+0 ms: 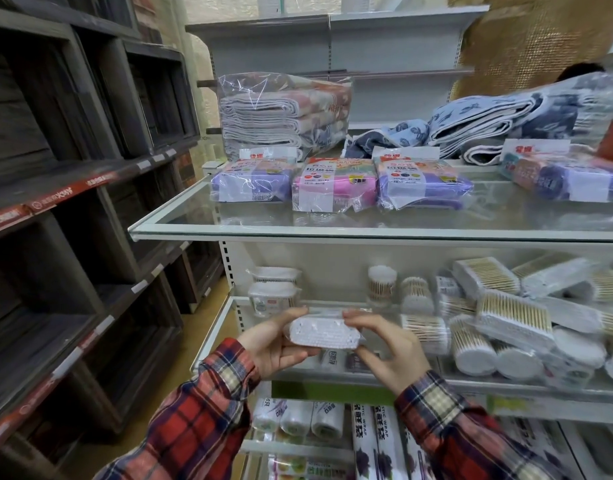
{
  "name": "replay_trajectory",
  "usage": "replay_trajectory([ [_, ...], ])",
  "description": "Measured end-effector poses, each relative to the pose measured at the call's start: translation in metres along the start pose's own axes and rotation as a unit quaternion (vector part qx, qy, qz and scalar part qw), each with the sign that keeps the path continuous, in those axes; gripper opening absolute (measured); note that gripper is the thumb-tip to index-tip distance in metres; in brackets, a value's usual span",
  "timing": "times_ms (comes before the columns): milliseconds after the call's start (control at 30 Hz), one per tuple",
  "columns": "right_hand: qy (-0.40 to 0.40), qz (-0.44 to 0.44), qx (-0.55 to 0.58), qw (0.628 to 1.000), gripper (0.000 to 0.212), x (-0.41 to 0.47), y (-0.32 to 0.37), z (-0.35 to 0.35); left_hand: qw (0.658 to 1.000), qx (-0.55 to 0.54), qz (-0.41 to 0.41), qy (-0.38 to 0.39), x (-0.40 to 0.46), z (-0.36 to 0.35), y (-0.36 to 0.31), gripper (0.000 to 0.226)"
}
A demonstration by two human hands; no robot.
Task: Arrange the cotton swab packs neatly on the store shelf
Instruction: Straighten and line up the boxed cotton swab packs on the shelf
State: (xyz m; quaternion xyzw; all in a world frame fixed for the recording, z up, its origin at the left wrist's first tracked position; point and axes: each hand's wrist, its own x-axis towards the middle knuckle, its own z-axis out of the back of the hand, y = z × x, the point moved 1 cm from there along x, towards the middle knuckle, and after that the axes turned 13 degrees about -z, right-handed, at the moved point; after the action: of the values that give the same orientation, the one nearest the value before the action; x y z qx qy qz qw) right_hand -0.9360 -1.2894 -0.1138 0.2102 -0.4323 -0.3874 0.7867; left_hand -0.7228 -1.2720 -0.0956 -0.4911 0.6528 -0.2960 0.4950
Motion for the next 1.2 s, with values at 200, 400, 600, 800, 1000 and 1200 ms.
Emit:
replay_trajectory([
  [200, 0.008, 0.014, -0.052, 0.999, 0.045, -0.008, -0.012, -0.005, 1.0, -0.005, -0.019, -0.016, -0.001, 0.0, 0.004, 0.037],
  [400, 0.008, -0.067, -0.077, 0.995, 0.057, -0.006, -0.025, -0.005, 0.997, 0.001, -0.069, -0.018, -0.003, 0.008, 0.008, 0.039],
  [600, 0.029, -0.366, 0.244, 0.897, 0.02, 0.013, -0.018, -0.004, 0.987, 0.001, -0.152, 0.051, -0.011, 0.025, 0.006, 0.046],
  [800, 0.136, -0.402, 0.297, 0.855, 0.024, 0.021, 0.007, -0.037, 0.975, 0.073, -0.196, 0.069, -0.012, 0.033, 0.004, 0.051],
  [1000, 0.109, -0.39, 0.315, 0.858, 0.028, 0.032, 0.011, -0.071, 0.954, 0.153, -0.253, 0.044, -0.005, 0.058, 0.002, 0.038],
  [1200, 0.126, -0.374, 0.233, 0.889, 0.028, 0.049, 0.012, -0.094, 0.925, 0.234, -0.297, -0.032, 0.009, 0.083, 0.004, 0.037],
])
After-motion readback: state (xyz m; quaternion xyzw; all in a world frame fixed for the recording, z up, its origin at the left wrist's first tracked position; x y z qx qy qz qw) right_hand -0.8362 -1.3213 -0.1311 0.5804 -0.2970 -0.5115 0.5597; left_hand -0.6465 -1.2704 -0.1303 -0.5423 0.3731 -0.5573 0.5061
